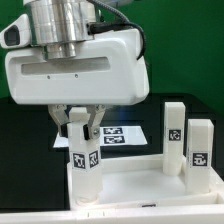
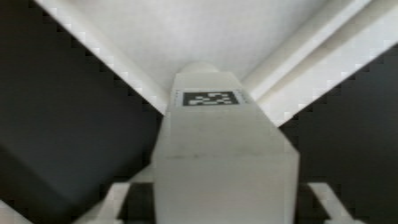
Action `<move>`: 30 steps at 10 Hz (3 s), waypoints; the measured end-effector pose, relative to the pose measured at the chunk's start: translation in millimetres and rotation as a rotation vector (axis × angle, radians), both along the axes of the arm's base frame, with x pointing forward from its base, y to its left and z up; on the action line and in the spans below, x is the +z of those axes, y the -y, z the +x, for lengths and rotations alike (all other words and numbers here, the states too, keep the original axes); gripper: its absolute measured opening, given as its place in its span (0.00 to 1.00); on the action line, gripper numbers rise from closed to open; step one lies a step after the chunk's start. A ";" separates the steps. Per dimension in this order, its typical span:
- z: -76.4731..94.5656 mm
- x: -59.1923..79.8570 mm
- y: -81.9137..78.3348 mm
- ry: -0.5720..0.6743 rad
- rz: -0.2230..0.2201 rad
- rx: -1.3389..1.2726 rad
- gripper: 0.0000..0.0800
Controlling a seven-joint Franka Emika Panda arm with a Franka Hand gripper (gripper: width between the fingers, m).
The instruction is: Assemble desk
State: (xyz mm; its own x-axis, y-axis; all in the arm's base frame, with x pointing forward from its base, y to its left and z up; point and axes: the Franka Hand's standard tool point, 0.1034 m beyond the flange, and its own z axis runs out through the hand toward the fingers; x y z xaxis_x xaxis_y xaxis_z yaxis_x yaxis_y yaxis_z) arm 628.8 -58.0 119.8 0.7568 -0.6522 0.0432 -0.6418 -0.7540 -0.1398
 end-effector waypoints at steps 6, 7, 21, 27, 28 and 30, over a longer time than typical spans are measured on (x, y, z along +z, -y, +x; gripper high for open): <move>-1.7 -2.3 0.1 -0.066 0.120 -0.824 0.36; -1.6 -2.9 0.1 -0.088 0.175 -0.995 0.36; 0.9 -3.6 -16.0 -0.001 -0.045 0.299 0.70; -0.2 -2.7 -9.4 -0.037 0.002 -0.136 0.37; -2.7 -2.5 -5.9 -0.070 0.025 -0.321 0.37; -2.2 -3.7 -11.4 -0.107 0.139 -0.765 0.36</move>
Offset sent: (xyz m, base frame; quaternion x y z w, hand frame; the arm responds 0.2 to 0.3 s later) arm 0.0000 0.0000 0.0000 0.0000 0.0000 0.1938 0.9810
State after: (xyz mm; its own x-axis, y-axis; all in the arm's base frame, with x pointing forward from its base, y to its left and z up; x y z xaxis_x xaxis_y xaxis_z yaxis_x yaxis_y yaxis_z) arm 626.6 -46.7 116.1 0.0904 -0.9880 -0.1254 -0.9911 -0.0770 -0.1084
